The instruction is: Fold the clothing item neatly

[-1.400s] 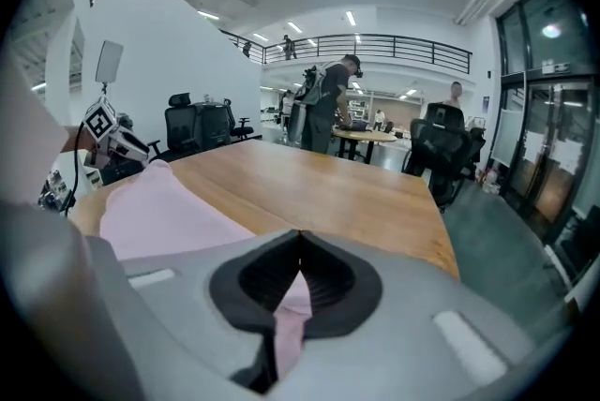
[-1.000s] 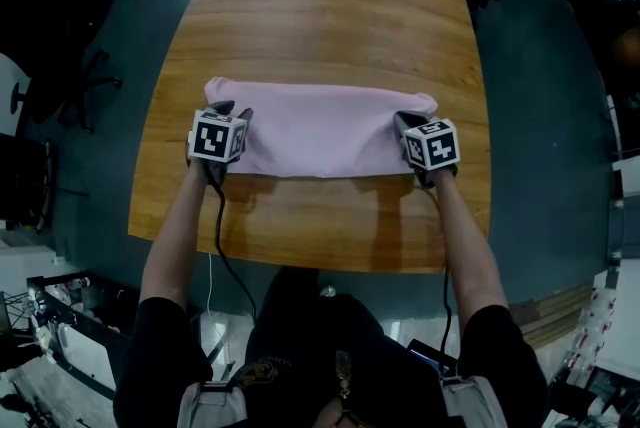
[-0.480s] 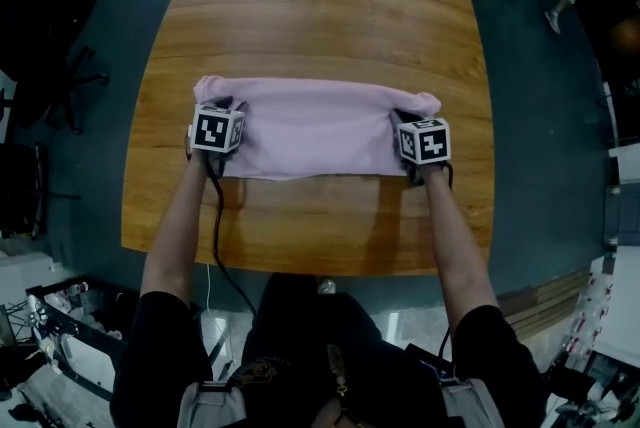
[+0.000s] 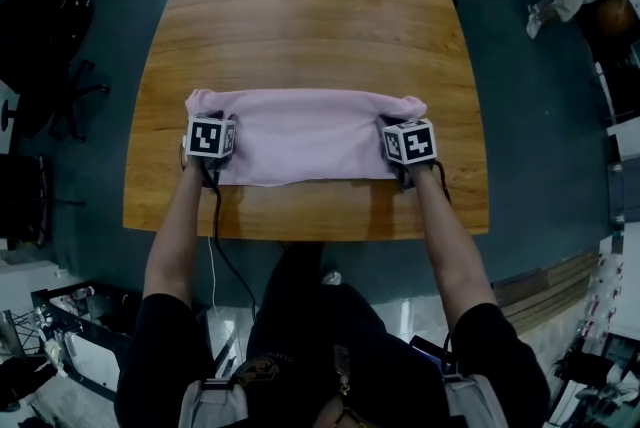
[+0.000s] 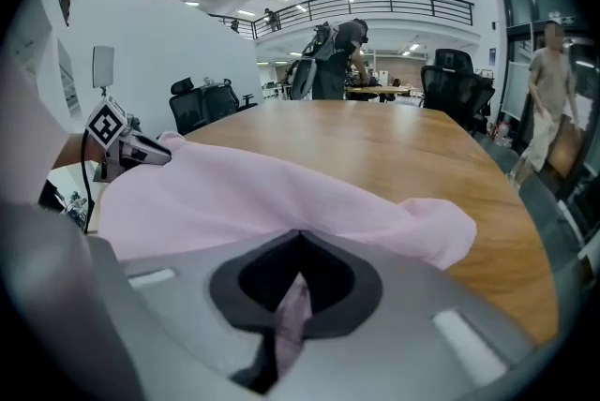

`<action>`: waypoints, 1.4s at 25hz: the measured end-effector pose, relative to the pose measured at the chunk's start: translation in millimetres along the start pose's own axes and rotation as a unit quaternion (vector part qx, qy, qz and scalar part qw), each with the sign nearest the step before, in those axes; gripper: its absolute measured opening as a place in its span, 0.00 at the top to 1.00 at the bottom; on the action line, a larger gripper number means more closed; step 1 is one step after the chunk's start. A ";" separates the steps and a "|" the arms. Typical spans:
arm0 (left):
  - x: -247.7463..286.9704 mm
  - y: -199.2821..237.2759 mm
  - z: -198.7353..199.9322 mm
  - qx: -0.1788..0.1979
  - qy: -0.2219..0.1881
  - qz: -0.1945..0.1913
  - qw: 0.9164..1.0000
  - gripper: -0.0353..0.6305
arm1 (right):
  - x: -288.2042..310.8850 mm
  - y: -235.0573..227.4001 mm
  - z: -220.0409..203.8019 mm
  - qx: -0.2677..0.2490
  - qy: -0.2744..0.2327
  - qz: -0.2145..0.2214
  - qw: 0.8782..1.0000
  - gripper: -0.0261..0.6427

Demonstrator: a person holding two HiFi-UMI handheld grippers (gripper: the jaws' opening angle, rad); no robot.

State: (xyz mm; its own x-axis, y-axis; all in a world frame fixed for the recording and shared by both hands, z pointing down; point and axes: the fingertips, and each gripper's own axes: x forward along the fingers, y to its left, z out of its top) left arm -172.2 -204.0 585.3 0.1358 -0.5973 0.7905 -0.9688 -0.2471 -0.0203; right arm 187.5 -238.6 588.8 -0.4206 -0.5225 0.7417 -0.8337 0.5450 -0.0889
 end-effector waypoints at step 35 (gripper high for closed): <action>-269.1 -113.4 -49.3 -0.052 -0.235 -0.039 0.970 0.94 | -237.9 202.2 0.5 0.024 -0.281 0.088 0.955 0.96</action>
State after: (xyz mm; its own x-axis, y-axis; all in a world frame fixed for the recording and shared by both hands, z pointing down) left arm -109.1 22.4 405.1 0.2647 -0.8679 0.4203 -0.9643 -0.2415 0.1085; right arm 118.8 -4.4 394.1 -0.6700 -0.7026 0.2397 -0.7423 0.6328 -0.2202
